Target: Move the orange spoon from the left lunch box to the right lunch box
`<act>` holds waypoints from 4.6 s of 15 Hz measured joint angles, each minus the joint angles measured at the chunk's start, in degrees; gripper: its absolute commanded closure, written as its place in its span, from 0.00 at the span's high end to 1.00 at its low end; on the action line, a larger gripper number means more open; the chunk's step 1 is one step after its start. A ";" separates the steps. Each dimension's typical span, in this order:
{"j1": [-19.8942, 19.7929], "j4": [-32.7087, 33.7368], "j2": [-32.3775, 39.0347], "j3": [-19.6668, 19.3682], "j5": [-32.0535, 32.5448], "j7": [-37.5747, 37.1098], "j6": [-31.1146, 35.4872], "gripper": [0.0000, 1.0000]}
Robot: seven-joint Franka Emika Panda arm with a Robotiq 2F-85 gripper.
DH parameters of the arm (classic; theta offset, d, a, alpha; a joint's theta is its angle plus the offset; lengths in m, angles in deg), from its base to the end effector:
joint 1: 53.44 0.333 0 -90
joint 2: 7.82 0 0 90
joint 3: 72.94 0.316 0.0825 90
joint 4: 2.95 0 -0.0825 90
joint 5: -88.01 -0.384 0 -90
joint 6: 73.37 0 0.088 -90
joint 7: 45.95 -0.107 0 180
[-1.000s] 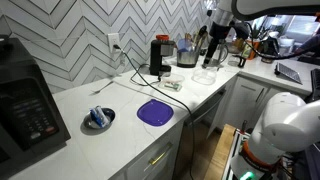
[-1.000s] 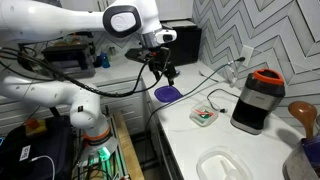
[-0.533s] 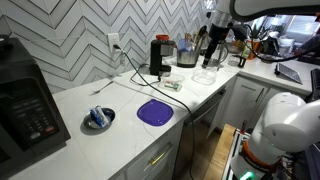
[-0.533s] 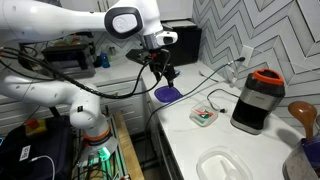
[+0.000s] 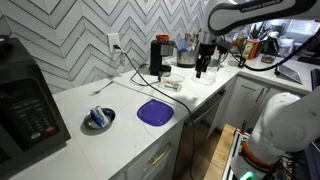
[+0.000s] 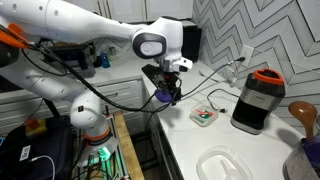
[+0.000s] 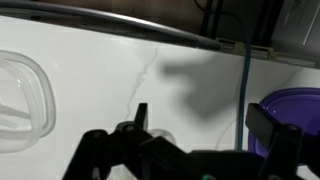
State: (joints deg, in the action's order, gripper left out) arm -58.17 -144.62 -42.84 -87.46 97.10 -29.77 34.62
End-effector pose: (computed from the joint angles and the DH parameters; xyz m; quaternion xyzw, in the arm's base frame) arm 0.3452 -0.1406 0.4951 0.9998 0.0192 0.0046 0.0049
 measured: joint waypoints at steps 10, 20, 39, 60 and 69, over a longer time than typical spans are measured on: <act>-3.00 8.56 19.74 1.68 0.61 -10.45 10.43 1.00; -3.64 11.15 25.68 4.41 0.21 -17.92 10.89 0.29; -3.87 12.81 29.06 4.42 -5.38 -15.42 16.90 0.00; -3.50 14.21 15.98 2.93 -8.72 -6.03 6.24 0.62; -3.71 14.21 20.42 3.14 -10.33 -9.66 12.24 1.00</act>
State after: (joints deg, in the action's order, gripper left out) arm -61.88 -130.41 -22.42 -84.32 86.77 -39.43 46.86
